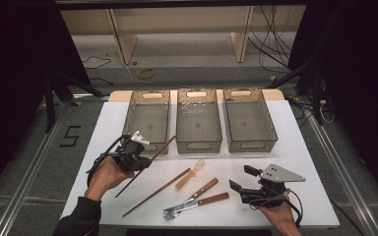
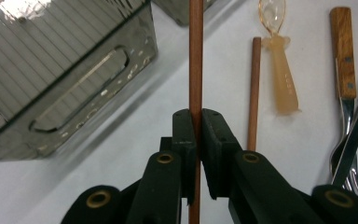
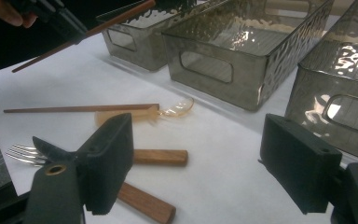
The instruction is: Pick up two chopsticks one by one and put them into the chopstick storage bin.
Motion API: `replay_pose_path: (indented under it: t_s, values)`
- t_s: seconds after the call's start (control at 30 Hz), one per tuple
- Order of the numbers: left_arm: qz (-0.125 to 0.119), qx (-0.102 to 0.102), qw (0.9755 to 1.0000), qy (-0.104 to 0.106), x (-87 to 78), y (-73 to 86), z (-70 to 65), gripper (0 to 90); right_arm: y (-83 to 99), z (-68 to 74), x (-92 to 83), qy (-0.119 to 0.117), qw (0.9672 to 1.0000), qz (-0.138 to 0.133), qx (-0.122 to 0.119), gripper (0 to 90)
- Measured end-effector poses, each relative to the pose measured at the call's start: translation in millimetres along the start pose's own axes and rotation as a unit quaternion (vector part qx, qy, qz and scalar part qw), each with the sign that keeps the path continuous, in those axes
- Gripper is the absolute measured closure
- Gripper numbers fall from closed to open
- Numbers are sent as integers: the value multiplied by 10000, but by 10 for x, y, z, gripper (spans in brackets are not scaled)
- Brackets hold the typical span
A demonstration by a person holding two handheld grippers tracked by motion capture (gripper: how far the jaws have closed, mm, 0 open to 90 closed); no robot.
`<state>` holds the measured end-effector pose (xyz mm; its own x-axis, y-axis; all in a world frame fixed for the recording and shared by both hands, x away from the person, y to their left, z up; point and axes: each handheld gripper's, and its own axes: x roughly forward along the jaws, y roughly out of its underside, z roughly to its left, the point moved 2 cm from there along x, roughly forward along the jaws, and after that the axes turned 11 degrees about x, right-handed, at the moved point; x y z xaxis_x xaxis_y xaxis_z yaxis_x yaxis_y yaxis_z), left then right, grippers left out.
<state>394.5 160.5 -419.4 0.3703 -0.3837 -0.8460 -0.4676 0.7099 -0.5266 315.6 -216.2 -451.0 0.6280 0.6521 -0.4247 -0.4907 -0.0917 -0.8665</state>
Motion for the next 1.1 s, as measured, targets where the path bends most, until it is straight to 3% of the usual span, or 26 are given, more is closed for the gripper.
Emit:
replay_pose_path:
  t_s: [0.27, 0.57, 0.93, 1.1]
  values:
    - [-321, -133, 9994, -19, -107, -144, 197, 838, -1, -4, -1, -4, 10000, -3, 25, 266]
    - [-669, -209, 9971, -280, -273, -398, 448, 838, -2, -10, -3, -20, 10000, -12, 32, 266]
    - [-924, -409, 9941, -404, -306, -623, 780, 838, -3, -14, -4, -38, 10000, -20, 67, 266]
    - [-921, -416, 9938, -472, -280, -715, 884, 838, -3, -16, -4, -46, 10000, -21, 69, 266]
